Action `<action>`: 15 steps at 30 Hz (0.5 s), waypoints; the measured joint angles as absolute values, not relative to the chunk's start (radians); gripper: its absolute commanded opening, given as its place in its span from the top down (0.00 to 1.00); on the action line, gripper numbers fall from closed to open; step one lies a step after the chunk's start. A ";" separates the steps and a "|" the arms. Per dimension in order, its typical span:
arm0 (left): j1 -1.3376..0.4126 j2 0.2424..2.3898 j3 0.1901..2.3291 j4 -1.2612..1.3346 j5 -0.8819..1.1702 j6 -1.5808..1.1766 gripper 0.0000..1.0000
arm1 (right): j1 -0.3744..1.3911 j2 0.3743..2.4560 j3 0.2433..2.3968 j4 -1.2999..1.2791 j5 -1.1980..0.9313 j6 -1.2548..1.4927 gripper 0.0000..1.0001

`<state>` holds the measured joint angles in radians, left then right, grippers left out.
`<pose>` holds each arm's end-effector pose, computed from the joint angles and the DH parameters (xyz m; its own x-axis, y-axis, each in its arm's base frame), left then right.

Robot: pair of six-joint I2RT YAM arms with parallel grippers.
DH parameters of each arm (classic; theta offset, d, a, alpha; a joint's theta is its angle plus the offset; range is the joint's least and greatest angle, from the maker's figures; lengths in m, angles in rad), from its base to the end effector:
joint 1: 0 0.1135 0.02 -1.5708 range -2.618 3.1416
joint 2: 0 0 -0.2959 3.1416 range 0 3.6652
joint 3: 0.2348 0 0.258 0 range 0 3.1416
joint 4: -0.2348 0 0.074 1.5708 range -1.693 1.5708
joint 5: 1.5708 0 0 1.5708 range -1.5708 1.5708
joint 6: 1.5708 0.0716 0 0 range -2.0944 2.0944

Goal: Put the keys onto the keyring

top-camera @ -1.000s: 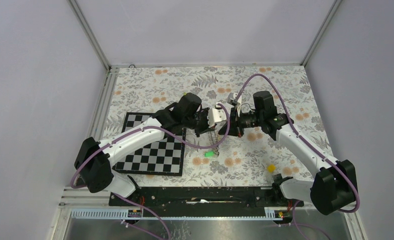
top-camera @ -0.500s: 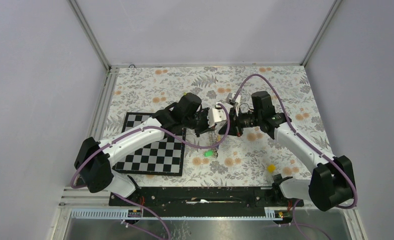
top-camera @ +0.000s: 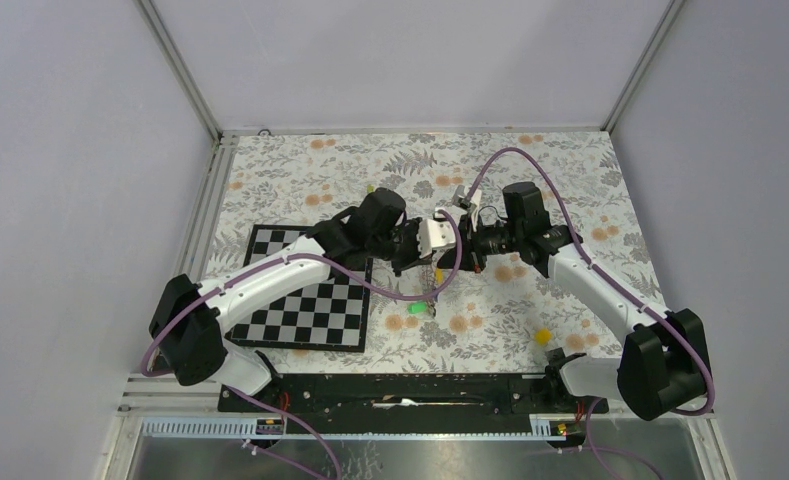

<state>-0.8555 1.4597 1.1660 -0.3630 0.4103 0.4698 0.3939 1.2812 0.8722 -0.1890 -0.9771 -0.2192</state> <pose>0.2115 -0.2870 0.3071 0.0502 0.5752 -0.8165 0.9833 0.1149 0.1414 0.2393 0.1637 0.2882 -0.3232 -0.2661 -0.9082 -0.9401 0.2006 0.2758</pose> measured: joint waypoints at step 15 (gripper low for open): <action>-0.863 1.460 1.166 -0.364 0.410 0.479 1.00 | 0.394 1.284 0.875 -0.189 -0.960 -0.211 1.00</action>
<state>-0.8635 1.4597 1.1660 -0.3637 0.4103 0.4793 0.3939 1.2839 0.8745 -0.1886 -0.9596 -0.2111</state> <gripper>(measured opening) 0.010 0.014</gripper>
